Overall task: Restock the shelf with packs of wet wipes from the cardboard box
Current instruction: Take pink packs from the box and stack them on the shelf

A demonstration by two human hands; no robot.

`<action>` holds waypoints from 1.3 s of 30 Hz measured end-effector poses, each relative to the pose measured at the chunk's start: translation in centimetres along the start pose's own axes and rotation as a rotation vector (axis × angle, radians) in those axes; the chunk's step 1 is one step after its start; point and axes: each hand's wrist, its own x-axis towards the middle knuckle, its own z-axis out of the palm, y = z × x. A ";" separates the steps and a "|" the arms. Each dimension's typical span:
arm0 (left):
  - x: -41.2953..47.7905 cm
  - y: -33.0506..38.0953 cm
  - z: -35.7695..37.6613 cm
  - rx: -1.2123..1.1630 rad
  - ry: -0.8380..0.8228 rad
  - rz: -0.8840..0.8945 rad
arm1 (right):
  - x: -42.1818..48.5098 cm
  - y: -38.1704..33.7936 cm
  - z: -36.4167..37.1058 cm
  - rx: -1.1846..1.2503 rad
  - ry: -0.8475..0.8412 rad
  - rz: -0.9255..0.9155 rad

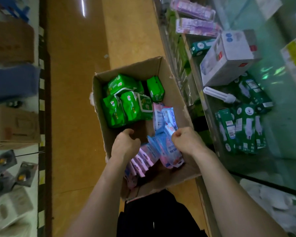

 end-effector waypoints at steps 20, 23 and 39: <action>7.2 -1.3 -0.1 -0.265 -0.095 -0.133 | 5.6 -1.6 5.3 -0.220 -0.003 0.072; 7.7 -1.7 1.3 -0.273 -0.103 -0.125 | 8.4 -2.4 4.8 -0.236 0.072 0.074; 9.8 -2.5 3.7 -0.299 -0.160 -0.122 | 13.4 -0.9 7.6 -0.340 -0.037 0.176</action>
